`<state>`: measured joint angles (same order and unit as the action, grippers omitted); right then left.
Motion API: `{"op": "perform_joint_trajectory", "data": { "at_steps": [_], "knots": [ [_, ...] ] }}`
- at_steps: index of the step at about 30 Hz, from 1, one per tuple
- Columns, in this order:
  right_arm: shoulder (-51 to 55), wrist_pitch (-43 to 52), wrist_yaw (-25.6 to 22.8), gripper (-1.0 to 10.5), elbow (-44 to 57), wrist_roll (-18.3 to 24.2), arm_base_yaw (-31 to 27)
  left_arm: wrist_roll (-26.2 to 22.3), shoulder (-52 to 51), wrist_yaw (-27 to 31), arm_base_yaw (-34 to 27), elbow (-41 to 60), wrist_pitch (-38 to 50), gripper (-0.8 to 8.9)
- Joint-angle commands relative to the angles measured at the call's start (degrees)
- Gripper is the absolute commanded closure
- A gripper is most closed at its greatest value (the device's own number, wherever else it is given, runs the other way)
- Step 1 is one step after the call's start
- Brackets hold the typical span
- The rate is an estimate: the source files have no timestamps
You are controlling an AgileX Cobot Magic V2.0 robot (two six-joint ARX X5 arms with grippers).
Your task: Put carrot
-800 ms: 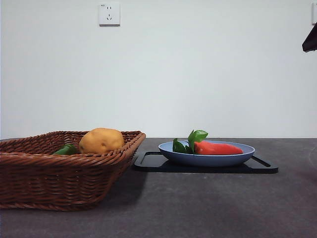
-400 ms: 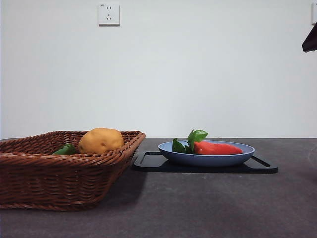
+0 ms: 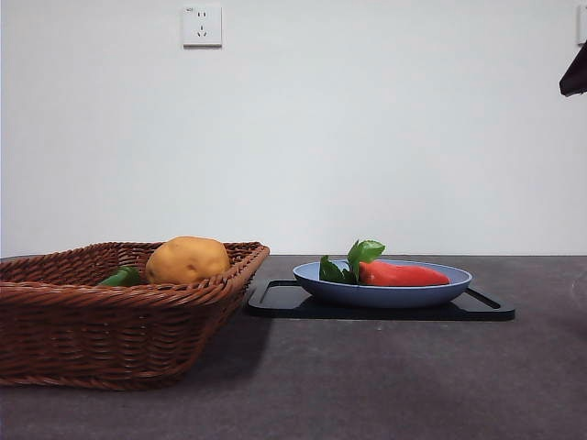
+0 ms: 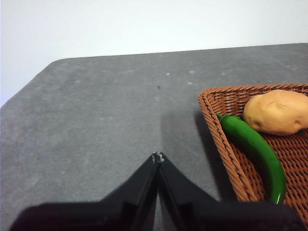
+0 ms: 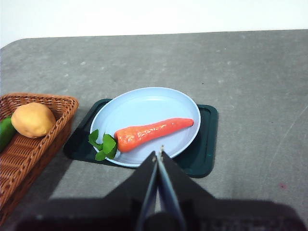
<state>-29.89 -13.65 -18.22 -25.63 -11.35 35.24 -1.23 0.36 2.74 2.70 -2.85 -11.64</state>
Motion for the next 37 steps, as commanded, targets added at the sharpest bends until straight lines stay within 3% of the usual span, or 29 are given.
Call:
{"op": "perform_joint_trajectory", "data": {
  "at_steps": [1,5,9,34,35,37],
  "knots": [
    [-0.09,0.74,-0.2,9.4,-0.37,-0.63,0.42,1.29,-0.28,-0.02,-0.17,0.96,0.85,8.05],
    [-0.09,0.74,-0.2,9.4,-0.37,-0.63,0.42,1.7,-0.28,-0.04,-0.17,1.7,0.79,8.05],
    [-0.09,0.74,-0.2,9.4,-0.37,-0.63,0.42,5.53,-0.28,-0.2,-0.11,1.75,0.79,8.05],
    [0.13,0.59,-0.17,9.4,-0.35,-0.59,0.42,5.64,-0.28,-0.04,-0.11,1.75,0.81,8.05],
    [0.76,0.22,-0.28,9.4,-0.35,-0.2,0.39,5.64,-0.28,-0.04,-0.13,1.75,0.81,8.05],
    [3.63,-0.35,-3.93,9.4,-0.35,6.6,-0.17,5.64,-0.28,-0.04,-0.11,1.75,0.83,8.05]
  ]
}}
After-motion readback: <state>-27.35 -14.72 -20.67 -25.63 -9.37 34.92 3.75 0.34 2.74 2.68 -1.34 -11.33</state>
